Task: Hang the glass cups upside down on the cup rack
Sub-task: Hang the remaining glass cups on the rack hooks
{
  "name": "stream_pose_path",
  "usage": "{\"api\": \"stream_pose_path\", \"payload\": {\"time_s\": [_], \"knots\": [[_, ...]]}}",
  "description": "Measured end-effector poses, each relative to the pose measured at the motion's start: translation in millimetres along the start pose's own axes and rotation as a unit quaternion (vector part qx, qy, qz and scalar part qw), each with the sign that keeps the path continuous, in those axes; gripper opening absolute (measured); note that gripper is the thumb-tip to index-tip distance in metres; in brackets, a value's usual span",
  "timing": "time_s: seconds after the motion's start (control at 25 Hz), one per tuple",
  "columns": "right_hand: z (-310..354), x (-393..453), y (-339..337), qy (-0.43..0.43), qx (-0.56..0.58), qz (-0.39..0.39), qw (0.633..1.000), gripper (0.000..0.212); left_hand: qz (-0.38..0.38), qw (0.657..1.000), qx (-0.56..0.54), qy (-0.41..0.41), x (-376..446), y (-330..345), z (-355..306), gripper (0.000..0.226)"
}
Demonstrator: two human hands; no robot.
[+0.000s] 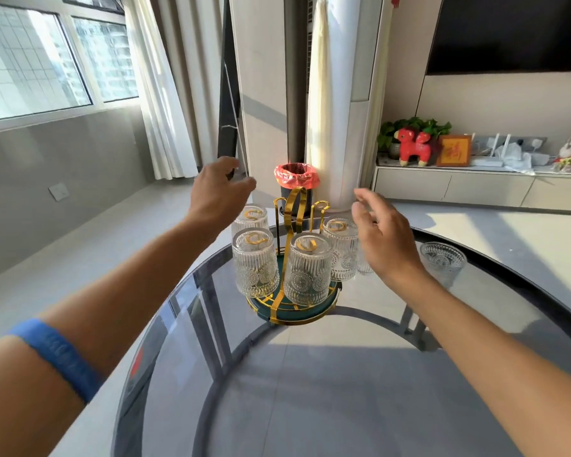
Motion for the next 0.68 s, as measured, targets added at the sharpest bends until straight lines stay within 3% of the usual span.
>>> {"api": "stream_pose_path", "payload": {"time_s": [0.08,0.2,0.4,0.52,0.68], "knots": [[-29.8,-36.6,-13.7,0.066,0.007,-0.019,0.998,0.023,-0.023,0.994,-0.034,0.106,-47.3,4.7,-16.7,0.029],[-77.5,-83.5,-23.5,0.182,0.003,-0.002,0.983,0.015,0.093,0.973,-0.038,0.206,-128.5,52.3,-24.6,0.02],[-126.9,-136.6,-41.4,0.303,0.018,0.064,0.951,0.031,0.319,0.916,0.117,0.212,-224.0,159.2,20.2,0.042],[-147.9,-156.6,-47.3,0.319,0.075,0.088,0.941,0.049,0.362,0.892,0.205,0.177,-232.0,195.2,50.3,0.058],[-174.0,-140.3,-55.9,0.356,0.199,0.008,0.913,0.061,0.422,0.837,0.252,0.242,-210.4,219.5,57.0,0.069]]}}
Point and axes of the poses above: each hand's wrist, its own x-axis towards the middle knuckle, its own y-axis out of the palm, z = x × y, the point moved 5 cm from there along x, towards the middle knuckle, and after that the axes turned 3 degrees about -x, right-handed, at the moved point
